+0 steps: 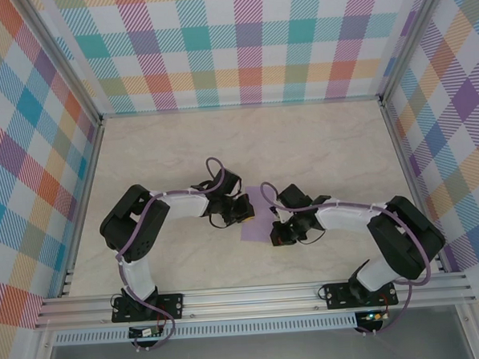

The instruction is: Fold a paper plane with a square sheet of paper (pick it up from the middle)

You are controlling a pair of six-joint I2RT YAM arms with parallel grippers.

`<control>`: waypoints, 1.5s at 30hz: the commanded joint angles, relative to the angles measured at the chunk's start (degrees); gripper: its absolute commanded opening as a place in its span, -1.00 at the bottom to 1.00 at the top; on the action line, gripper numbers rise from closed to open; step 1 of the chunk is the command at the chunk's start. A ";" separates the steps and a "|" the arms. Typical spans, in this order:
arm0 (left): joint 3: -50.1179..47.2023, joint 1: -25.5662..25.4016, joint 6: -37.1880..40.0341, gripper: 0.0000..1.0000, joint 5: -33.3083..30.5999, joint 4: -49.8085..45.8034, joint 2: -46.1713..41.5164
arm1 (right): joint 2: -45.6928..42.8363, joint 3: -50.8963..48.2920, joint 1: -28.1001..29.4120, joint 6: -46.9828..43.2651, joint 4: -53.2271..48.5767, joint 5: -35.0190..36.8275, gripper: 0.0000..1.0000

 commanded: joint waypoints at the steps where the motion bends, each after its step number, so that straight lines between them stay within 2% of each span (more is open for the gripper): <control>1: -2.99 -0.39 0.22 -0.97 -5.96 -6.96 3.61 | -3.48 0.41 0.21 1.97 -5.60 2.31 -1.00; 5: -2.19 -0.49 1.35 -0.96 -4.42 -6.38 2.65 | -4.70 3.29 0.21 4.05 -2.74 2.85 -1.00; 12: 0.16 -0.61 3.51 -0.94 -2.55 -6.46 0.45 | 3.68 6.73 0.23 6.30 4.03 -0.74 -1.00; 20: 2.05 -1.39 4.76 -0.89 -0.13 -4.09 -3.22 | 7.48 6.74 0.21 5.93 0.99 2.90 -1.00; 27: 0.76 -4.11 3.67 -0.81 -0.06 -2.28 -6.70 | 7.66 6.45 0.20 5.45 -0.69 4.22 -1.00; 40: -0.33 -5.84 2.98 -0.87 0.69 0.58 -0.44 | 8.98 7.02 0.20 5.36 -1.18 4.26 -1.00; 45: -0.59 -5.68 3.86 -0.87 -2.15 -0.85 1.16 | 9.27 6.93 0.20 4.85 -2.19 5.26 -1.00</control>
